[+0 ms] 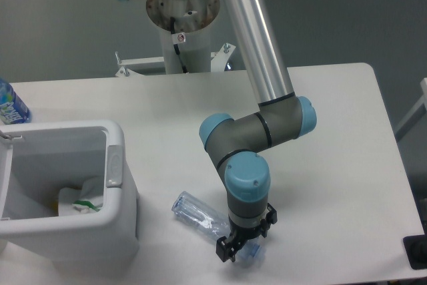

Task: Place the trash in the trash can
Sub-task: 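Close the gripper around the bottle near its cap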

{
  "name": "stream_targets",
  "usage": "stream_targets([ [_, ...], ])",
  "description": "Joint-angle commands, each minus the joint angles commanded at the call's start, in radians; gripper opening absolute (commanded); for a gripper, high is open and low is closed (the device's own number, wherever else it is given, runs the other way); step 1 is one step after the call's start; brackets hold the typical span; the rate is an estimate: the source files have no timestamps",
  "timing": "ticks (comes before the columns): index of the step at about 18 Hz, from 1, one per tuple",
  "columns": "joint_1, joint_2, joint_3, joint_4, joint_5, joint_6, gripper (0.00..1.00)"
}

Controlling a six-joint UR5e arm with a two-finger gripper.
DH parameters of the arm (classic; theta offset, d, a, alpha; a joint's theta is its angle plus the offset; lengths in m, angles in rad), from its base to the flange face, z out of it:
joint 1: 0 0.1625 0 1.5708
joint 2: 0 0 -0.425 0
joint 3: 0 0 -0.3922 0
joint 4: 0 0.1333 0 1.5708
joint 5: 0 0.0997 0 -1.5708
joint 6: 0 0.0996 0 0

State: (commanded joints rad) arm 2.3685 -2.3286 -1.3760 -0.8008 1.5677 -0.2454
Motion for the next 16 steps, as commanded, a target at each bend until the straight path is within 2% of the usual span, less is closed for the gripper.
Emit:
stream_targets([
  [5,-0.005,-0.002,-0.003,-0.002,0.006,0.0,0.75],
  [11,-0.006,0.0,-0.002,-0.002,0.023,0.003,0.66],
  [16,-0.008,0.006,-0.005,-0.002,0.025,0.003,0.64],
])
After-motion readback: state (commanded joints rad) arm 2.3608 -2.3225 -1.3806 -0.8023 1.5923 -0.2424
